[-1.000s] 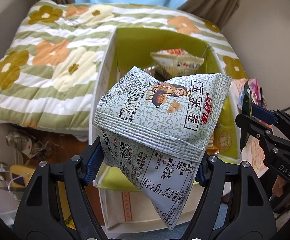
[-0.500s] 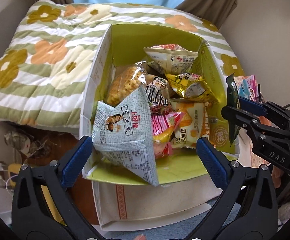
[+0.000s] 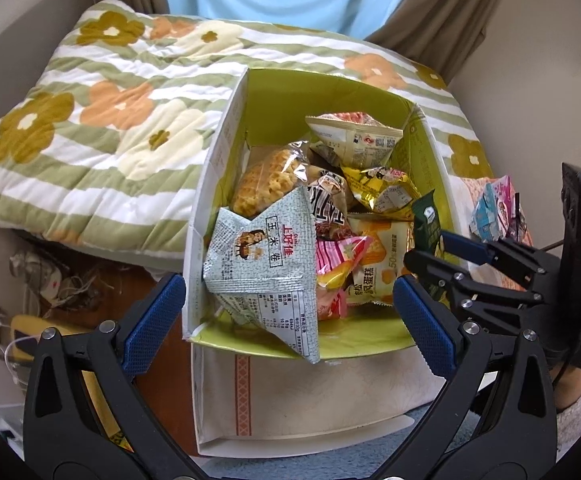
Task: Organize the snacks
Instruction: 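Withdraw both tools from the box toward the remaining snacks, then grasp the red-white shrimp chip bag with the left tool while the right grasps the dark candy bag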
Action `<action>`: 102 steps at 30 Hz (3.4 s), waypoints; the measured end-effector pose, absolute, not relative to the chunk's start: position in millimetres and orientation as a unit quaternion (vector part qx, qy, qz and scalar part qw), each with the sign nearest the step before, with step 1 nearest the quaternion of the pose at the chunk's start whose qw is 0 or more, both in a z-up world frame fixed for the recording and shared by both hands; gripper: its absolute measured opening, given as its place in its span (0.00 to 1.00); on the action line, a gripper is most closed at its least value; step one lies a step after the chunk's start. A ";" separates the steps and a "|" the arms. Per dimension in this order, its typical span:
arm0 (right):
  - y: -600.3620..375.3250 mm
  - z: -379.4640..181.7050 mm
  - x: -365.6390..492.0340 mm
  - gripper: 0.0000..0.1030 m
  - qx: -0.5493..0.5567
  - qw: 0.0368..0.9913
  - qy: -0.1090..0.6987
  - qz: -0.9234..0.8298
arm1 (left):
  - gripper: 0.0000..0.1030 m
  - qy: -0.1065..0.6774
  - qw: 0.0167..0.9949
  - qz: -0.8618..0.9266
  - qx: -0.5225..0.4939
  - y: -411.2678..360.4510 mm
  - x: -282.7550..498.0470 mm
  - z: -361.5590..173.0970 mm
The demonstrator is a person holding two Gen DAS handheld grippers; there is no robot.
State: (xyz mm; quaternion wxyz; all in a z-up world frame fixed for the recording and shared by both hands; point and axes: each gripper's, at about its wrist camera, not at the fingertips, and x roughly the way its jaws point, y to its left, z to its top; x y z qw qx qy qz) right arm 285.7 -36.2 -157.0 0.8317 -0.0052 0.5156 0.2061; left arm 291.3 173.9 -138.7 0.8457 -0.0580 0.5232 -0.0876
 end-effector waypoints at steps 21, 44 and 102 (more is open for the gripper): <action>-44.4 -132.5 253.2 0.86 0.001 0.863 0.477 0.166 | 1.00 0.510 0.850 -0.114 -0.066 183.8 283.0 -130.2; -171.6 -83.7 198.0 0.86 0.057 0.904 0.421 0.040 | 1.00 0.488 0.849 -0.199 -0.026 75.1 278.7 -106.5; -388.1 -240.1 309.4 0.99 -0.243 0.791 0.533 0.180 | 0.67 0.655 0.712 -0.249 -0.046 -254.0 420.3 -291.0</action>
